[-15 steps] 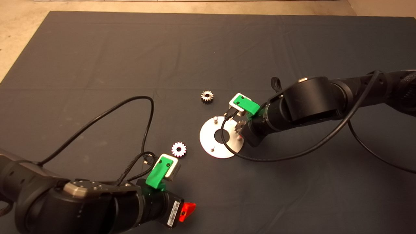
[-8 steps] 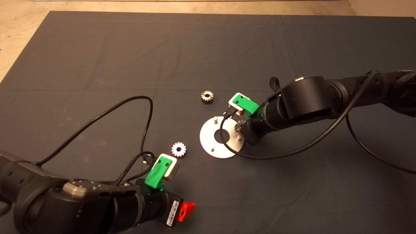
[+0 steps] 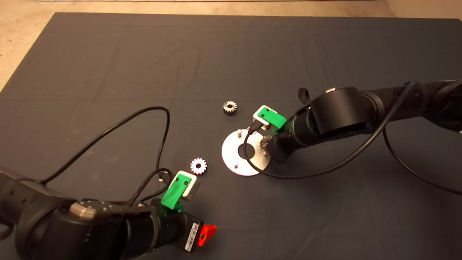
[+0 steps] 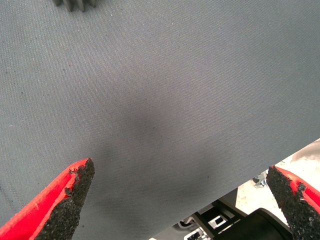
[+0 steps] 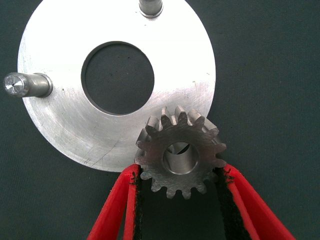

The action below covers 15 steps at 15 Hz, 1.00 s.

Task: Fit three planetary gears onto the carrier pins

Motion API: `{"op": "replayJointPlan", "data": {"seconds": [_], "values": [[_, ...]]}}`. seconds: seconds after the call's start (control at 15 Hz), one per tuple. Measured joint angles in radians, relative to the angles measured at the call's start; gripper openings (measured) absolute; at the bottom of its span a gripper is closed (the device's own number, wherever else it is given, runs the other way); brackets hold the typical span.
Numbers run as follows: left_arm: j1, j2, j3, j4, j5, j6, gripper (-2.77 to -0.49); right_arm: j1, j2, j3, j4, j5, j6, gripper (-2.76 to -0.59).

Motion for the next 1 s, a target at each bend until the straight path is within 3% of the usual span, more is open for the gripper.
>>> {"op": "replayJointPlan", "data": {"seconds": [1.0], "values": [[0.0, 0.0, 0.0, 0.0, 0.0, 0.0, -0.78, 0.0, 0.0, 0.001, 0.001, 0.0, -0.001, -2.49]]}}
